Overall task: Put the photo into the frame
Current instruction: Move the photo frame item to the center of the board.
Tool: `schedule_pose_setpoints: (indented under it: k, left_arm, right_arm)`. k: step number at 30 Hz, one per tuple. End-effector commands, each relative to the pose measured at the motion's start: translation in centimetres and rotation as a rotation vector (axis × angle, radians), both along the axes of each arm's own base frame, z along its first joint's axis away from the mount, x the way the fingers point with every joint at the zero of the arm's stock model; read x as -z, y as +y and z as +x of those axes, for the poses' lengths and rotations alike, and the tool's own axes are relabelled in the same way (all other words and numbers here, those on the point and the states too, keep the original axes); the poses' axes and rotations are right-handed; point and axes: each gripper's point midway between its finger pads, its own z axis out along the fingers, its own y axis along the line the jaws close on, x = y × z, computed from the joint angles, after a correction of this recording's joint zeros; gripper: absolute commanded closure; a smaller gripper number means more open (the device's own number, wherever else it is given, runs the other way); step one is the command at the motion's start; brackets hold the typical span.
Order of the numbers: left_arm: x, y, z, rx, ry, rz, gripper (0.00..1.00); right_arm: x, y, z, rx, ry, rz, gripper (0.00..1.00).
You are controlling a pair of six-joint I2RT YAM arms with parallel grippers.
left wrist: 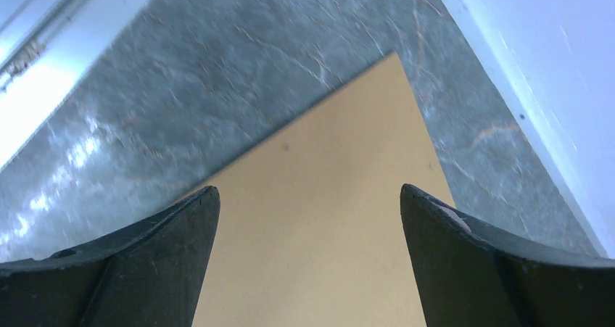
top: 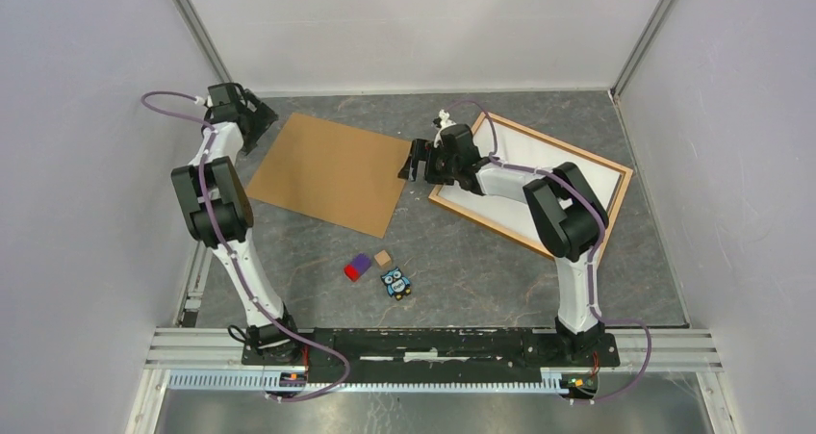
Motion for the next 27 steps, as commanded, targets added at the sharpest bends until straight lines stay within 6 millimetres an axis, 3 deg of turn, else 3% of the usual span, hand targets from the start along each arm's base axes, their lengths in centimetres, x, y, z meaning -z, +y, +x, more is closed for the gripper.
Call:
schedule_pose_setpoints:
  k: [1,6,9,18,27]
  left_arm:
    - [1.4,1.9,2.0,-0.016,0.021,-0.054,0.00]
    - [4.2,2.7,3.2,-0.095,0.090,-0.107,0.03]
    - [5.6,2.9,2.9,-0.153,0.150,-0.130,0.04]
    - [8.3,1.8,-1.0,-0.222,0.302,-0.189,0.03]
    - [10.3,-0.3,-3.5,-0.213,0.379,-0.277,0.03]
  right_arm:
    - [-1.6,-0.4,-0.4,0.061,0.013,0.009,0.02]
    - [-1.0,-0.2,-1.0,0.059,-0.016,-0.059,0.02]
    - [-0.3,-0.3,-1.1,0.082,0.002,-0.070,0.02]
    - [0.8,2.5,-1.9,0.123,0.121,0.108,0.02]
    - [1.7,5.2,-1.1,0.223,0.227,0.262,0.02]
